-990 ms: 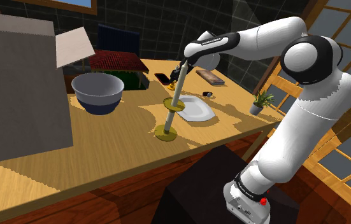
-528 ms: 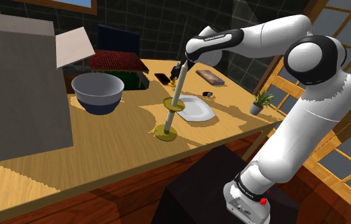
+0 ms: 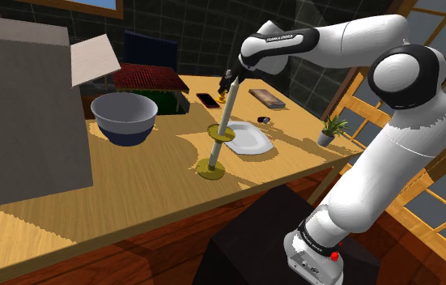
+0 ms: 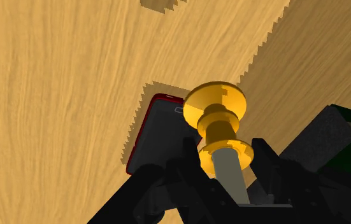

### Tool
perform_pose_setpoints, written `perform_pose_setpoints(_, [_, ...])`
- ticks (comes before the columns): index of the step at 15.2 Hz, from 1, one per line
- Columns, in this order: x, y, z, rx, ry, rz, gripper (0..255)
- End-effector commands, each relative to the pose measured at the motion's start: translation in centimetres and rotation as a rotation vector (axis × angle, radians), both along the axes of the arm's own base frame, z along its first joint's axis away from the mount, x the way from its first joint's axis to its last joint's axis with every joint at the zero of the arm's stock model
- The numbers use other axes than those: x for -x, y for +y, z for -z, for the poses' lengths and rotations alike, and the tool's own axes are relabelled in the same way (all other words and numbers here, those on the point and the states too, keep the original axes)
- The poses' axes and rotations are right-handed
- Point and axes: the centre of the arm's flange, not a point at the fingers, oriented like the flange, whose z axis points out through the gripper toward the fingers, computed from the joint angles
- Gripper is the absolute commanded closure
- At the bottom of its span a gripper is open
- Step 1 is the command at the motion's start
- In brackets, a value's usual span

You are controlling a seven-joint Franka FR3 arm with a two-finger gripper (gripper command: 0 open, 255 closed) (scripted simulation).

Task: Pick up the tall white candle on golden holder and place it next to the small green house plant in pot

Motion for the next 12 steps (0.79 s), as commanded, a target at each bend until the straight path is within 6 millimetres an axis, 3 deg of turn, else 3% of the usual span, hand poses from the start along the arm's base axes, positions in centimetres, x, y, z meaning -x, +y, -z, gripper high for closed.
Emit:
perform_pose_setpoints(1, [-0.1,0.0,-1.1,0.0,0.0,0.0,255])
perform_pose_setpoints(12, [-0.1,0.0,-7.0,0.0,0.0,0.0,255])
